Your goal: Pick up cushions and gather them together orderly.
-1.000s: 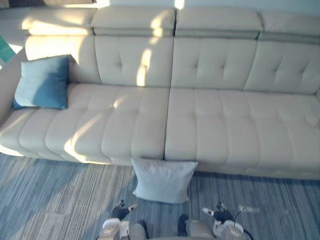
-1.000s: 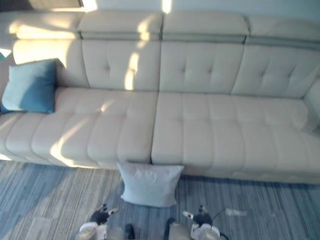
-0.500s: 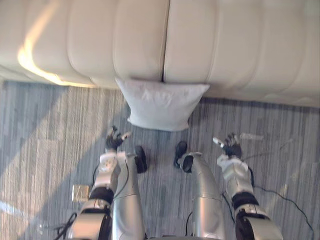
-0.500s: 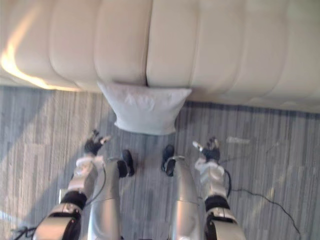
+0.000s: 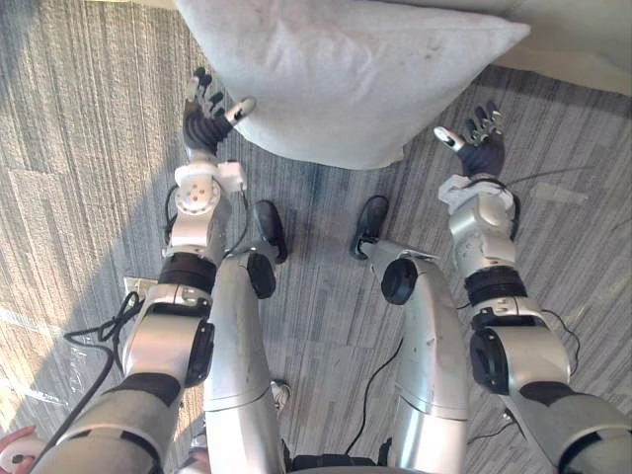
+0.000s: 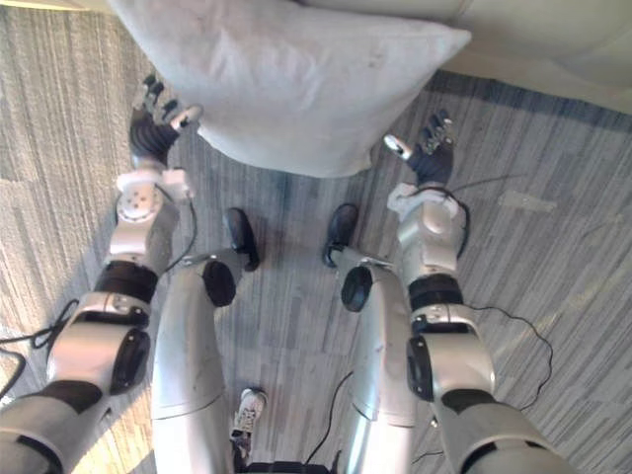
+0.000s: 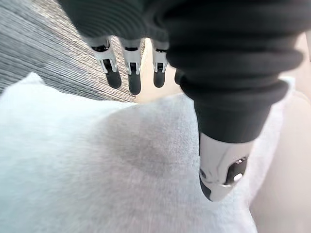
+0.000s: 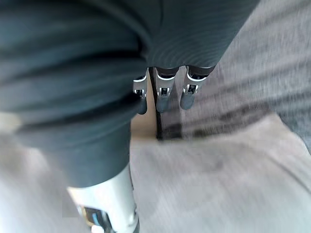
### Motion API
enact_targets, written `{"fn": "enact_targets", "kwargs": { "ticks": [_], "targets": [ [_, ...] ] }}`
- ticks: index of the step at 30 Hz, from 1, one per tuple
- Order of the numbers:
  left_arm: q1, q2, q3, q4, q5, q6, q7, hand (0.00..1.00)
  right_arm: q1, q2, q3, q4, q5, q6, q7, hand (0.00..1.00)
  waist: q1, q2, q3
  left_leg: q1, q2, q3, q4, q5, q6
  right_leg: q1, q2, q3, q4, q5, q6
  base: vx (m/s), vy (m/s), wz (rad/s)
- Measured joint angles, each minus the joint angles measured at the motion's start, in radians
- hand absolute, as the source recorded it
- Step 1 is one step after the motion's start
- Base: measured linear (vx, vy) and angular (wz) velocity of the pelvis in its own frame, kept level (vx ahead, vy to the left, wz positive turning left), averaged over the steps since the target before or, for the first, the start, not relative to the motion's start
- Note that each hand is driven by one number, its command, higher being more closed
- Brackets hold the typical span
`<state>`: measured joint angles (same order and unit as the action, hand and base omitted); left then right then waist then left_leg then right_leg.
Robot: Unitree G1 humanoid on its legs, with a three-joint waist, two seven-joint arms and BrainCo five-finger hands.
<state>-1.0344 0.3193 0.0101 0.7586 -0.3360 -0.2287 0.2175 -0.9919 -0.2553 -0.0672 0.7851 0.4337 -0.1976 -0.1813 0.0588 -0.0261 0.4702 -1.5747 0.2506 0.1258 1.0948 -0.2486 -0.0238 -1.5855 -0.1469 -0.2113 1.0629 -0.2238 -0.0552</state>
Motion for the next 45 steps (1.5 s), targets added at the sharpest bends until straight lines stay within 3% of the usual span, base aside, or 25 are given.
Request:
{"fn": "enact_targets", "kwargs": {
  "ticks": [1, 2, 3, 4, 9, 19, 22, 27, 32, 35, 39, 45],
  "targets": [
    [-0.017, -0.001, -0.01, 0.0, 0.001, 0.0, 0.008, 0.0, -0.017, 0.018, 0.016, 0.001, -0.001, 0.0, -0.008, 0.0, 0.0, 0.0, 0.0, -0.008, 0.0, 0.0, -0.003, 0.001, 0.0, -0.008, 0.0, -0.001, -0.002, 0.001, -0.001, 0.0, 0.0, 0.0],
    [-0.036, -0.002, -0.028, 0.0, 0.001, 0.001, 0.021, 0.0, -0.032, 0.031, 0.033, 0.001, -0.001, -0.004, -0.022, 1.0, -0.001, 0.0, 0.0, -0.014, -0.001, 0.0, -0.007, 0.003, -0.001, -0.015, 0.0, -0.002, -0.005, 0.001, -0.002, -0.02, -0.02, 0.05],
    [-0.051, -0.003, -0.039, 0.0, 0.002, 0.001, 0.027, 0.0, -0.042, 0.039, 0.039, 0.001, 0.0, -0.007, -0.029, 1.0, -0.001, 0.0, 0.0, -0.018, -0.002, 0.0, -0.01, 0.003, -0.001, -0.019, -0.001, -0.002, -0.005, 0.002, -0.003, -0.01, -0.018, 0.05],
    [-0.075, -0.011, -0.054, -0.001, 0.002, 0.002, 0.043, 1.0, -0.059, 0.054, 0.04, 0.001, 0.0, -0.009, -0.042, 1.0, -0.002, 0.0, 0.0, -0.024, -0.003, 0.0, -0.011, 0.006, -0.005, -0.025, -0.004, -0.005, -0.005, 0.007, -0.012, 0.0, -0.017, 0.05],
    [-0.117, -0.027, -0.08, -0.015, 0.011, 0.021, 0.106, 1.0, -0.071, 0.054, 0.04, 0.0, 0.012, -0.016, -0.07, 1.0, -0.009, 0.0, 0.0, -0.028, -0.017, -0.001, -0.03, 0.013, -0.01, -0.025, -0.01, -0.007, -0.018, 0.014, -0.024, 0.02, -0.01, 0.06],
    [-0.058, -0.027, -0.118, -0.129, -0.02, 0.029, 0.135, 1.0, -0.02, 0.062, 0.093, -0.063, 0.135, -0.016, -0.07, 1.0, -0.012, 0.001, -0.002, 0.065, -0.03, -0.001, -0.066, 0.026, -0.008, 0.075, -0.009, -0.012, -0.071, 0.029, -0.033, 0.0, -0.003, 0.01],
    [0.041, -0.065, -0.118, -0.237, -0.022, -0.005, 0.134, 1.0, 0.094, 0.07, 0.109, -0.186, 0.136, -0.022, -0.065, 1.0, -0.013, 0.0, -0.016, 0.134, -0.03, 0.0, -0.1, 0.026, -0.008, 0.147, -0.006, -0.019, -0.106, 0.029, -0.03, 0.0, 0.002, -0.02],
    [0.25, -0.122, -0.135, -0.393, -0.043, -0.069, 0.127, 1.0, 0.295, 0.107, 0.109, -0.378, 0.119, -0.056, -0.064, 1.0, -0.02, 0.0, -0.051, 0.339, -0.031, 0.019, -0.204, 0.036, -0.019, 0.345, 0.009, -0.026, -0.203, 0.032, -0.017, 0.01, -0.002, -0.02],
    [0.5, -0.192, -0.185, -0.571, -0.063, -0.099, 0.098, 1.0, 0.545, 0.129, 0.111, -0.615, 0.039, -0.086, -0.064, 1.0, -0.028, -0.001, -0.057, 0.665, -0.056, 0.034, -0.364, 0.05, -0.038, 0.657, 0.02, -0.037, -0.337, 0.032, -0.014, 0.07, -0.016, 0.05],
    [0.666, -0.218, -0.225, -0.635, -0.066, -0.11, 0.065, 1.0, 0.719, 0.14, 0.127, -0.71, -0.005, -0.089, -0.063, 1.0, -0.031, -0.003, -0.139, 0.824, -0.074, 0.044, -0.469, 0.058, -0.05, 0.804, 0.023, -0.042, -0.416, 0.025, -0.003, 0.16, -0.015, 0.05],
    [0.867, -0.218, -0.25, -0.751, -0.079, -0.111, 0.029, 1.0, 0.91, 0.14, 0.165, -0.843, -0.053, -0.085, -0.04, 1.0, -0.031, -0.003, -0.198, 1.065, -0.085, 0.076, -0.592, 0.059, -0.053, 1.019, 0.031, -0.043, -0.505, 0.019, 0.008, 0.18, -0.007, -0.08],
    [1.06, -0.218, -0.259, -0.847, -0.079, -0.13, -0.019, 1.0, 1.091, 0.157, 0.189, -0.997, -0.12, -0.085, 0.016, 1.0, -0.029, -0.003, -0.297, 1.288, -0.087, 0.122, -0.684, 0.04, -0.067, 1.207, 0.048, -0.015, -0.573, -0.009, 0.042, 0.14, 0.021, -0.18]
  ]
}}
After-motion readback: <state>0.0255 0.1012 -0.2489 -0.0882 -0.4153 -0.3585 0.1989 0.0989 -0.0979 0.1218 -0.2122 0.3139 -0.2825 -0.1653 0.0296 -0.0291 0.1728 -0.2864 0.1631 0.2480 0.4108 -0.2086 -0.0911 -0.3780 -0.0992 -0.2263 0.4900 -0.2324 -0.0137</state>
